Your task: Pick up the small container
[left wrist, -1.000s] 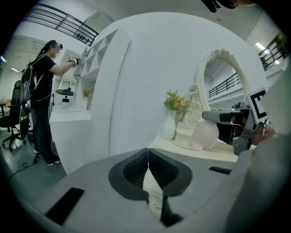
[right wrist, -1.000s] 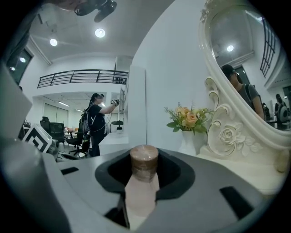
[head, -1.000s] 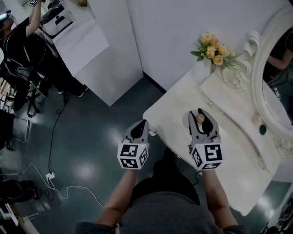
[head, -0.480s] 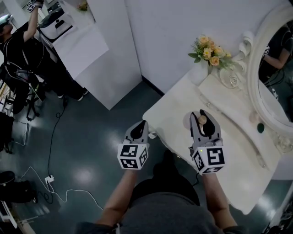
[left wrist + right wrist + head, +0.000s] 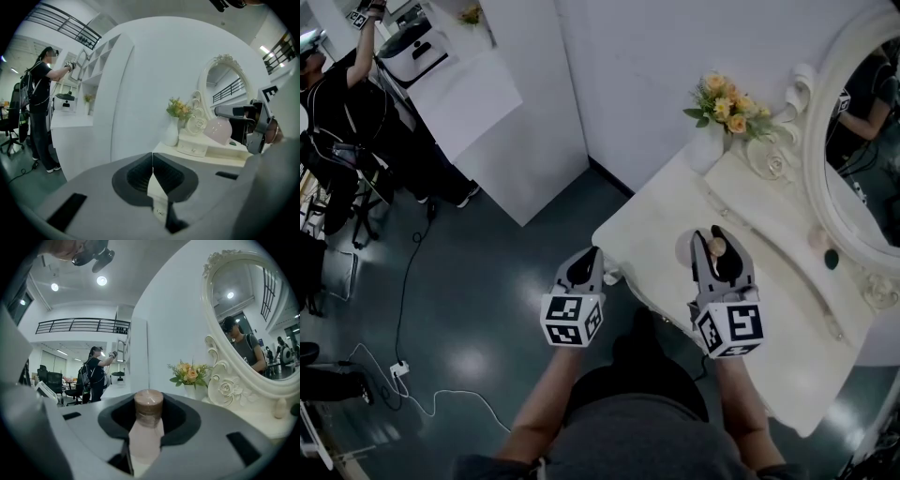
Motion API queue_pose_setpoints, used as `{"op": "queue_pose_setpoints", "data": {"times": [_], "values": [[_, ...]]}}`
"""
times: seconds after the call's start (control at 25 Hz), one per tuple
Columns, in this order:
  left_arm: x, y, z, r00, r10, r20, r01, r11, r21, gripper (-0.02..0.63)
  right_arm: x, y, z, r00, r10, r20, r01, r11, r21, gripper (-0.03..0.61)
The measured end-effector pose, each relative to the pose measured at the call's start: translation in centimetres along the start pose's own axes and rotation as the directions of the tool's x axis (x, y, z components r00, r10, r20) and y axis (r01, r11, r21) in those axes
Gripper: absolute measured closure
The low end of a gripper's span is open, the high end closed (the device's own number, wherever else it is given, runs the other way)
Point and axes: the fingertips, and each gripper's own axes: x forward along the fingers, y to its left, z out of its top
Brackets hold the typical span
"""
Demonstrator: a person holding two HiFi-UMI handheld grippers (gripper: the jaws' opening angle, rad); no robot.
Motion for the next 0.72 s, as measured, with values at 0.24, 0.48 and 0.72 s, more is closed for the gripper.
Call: {"op": "queue_pose_setpoints", "data": {"times": [0.24,0.48,0.72], "values": [[-0.3,0.1,0.1,1.000,0.002,0.007,-0.002,1.000,0.001,0.607,-0.3,0.3,0.4,1.000,0.001,0.018,-0.001,1.000,-0.011,0.446],[-0.7,0.1,0.3,1.000,0.001,0.014,-0.001,1.000,0.003,0.607,-0.6,0.7,0.9,1.000,0.002,0.028,-0.001,0.999,-0.032,0.446],[-0.9,0.3,0.1,1.000,0.007,0.014,-0.007,1.000,-0.001,0.607,-0.6,1.0,1.1,0.999,0.008,0.035,-0.006,0.999,-0.042,0.446]]}}
